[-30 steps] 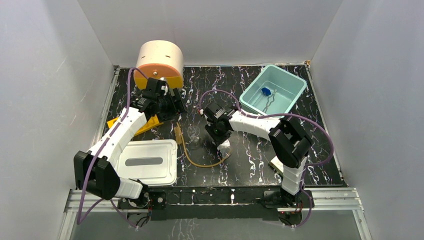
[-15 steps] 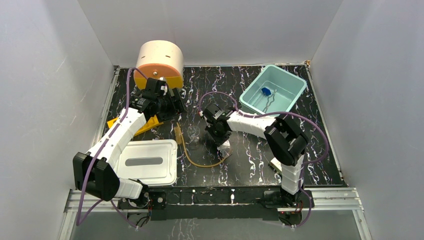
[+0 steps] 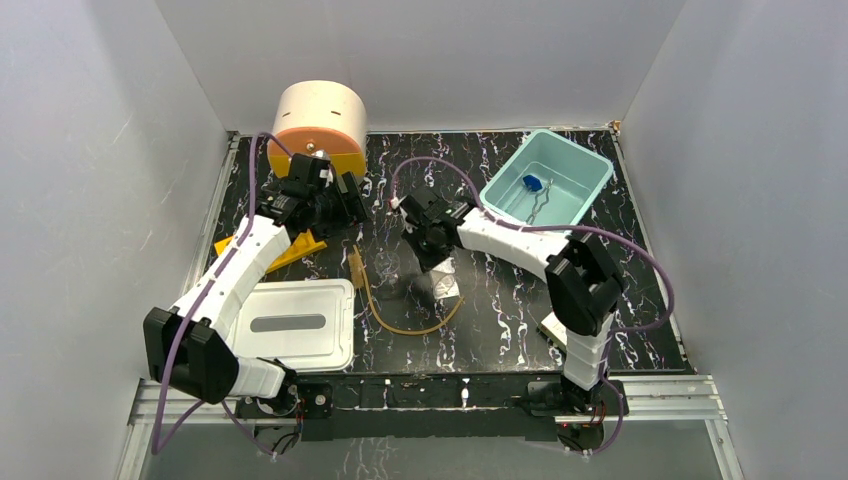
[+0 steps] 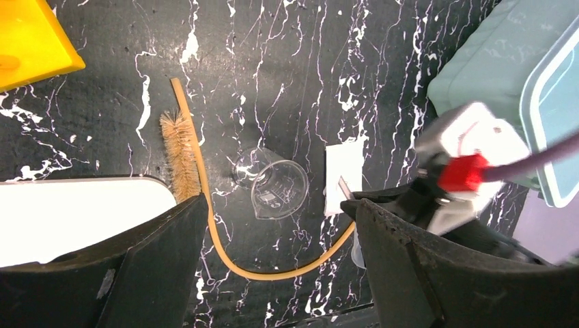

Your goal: Organize the chemistry lab equipment

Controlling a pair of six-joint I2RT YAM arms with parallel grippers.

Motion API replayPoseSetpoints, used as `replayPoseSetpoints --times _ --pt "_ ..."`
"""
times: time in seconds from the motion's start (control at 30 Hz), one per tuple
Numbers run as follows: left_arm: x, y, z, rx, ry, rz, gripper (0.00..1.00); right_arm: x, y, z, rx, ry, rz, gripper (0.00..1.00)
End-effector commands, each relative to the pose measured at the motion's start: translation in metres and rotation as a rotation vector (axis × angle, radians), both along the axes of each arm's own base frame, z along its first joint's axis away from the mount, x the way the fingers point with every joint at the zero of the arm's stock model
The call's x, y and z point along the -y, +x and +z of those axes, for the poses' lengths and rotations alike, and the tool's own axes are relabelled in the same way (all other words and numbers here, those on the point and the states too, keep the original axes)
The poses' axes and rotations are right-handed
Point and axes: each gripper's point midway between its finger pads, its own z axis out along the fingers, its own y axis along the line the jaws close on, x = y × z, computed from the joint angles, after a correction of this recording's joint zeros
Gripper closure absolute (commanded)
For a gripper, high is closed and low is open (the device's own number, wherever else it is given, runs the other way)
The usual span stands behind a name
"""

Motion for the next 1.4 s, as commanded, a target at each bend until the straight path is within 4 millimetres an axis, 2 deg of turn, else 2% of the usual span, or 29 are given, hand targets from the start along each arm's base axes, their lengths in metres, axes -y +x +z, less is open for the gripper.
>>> replayPoseSetpoints --times 0.0,0.13,0.2,0.3,0.4,0.47,0.6,0.73,0.8,0.97,1.13,1.37 --pt "-0.006 0.004 0.036 0.097 -0.012 0.029 0.21 -0.007 0.028 0.076 0.137 0.129 -0.056 0.99" --pt "-0.008 0.001 0.038 0.106 -0.015 0.04 0.21 0.002 0.059 0.12 0.233 0.232 -0.15 0.99" --pt "-0.009 0.001 0.04 0.113 -0.017 0.044 0.21 0.016 0.079 0.142 0.281 0.283 -0.225 0.99" --pt "-0.009 0.0 0.041 0.114 -0.024 0.047 0.21 0.049 0.109 0.174 0.374 0.336 -0.347 1.0" --pt "-0.005 -0.001 0.04 0.111 -0.041 0.04 0.21 0.094 0.136 0.198 0.477 0.355 -0.49 1.0" --pt "-0.003 0.0 0.04 0.113 -0.054 0.031 0.21 0.122 0.15 0.209 0.538 0.353 -0.578 0.99" --pt "0.0 0.001 0.043 0.12 -0.061 0.02 0.21 0.176 0.174 0.217 0.628 0.296 -0.741 0.99" --pt "0.0 0.001 0.042 0.12 -0.058 0.014 0.21 0.208 0.194 0.22 0.681 0.282 -0.812 0.99" --pt "0.0 0.0 0.04 0.113 -0.059 0.014 0.21 0.222 0.203 0.211 0.671 0.288 -0.862 0.98" --pt "0.001 -0.001 0.035 0.098 -0.061 0.009 0.21 0.238 0.212 0.157 0.5 0.3 -0.999 0.99" --pt "0.003 0.0 0.033 0.086 -0.064 0.003 0.21 0.231 0.212 0.115 0.349 0.307 -1.105 0.99" --pt "0.003 0.001 0.029 0.075 -0.063 0.011 0.21 0.205 0.203 0.061 0.139 0.355 -1.122 0.97"
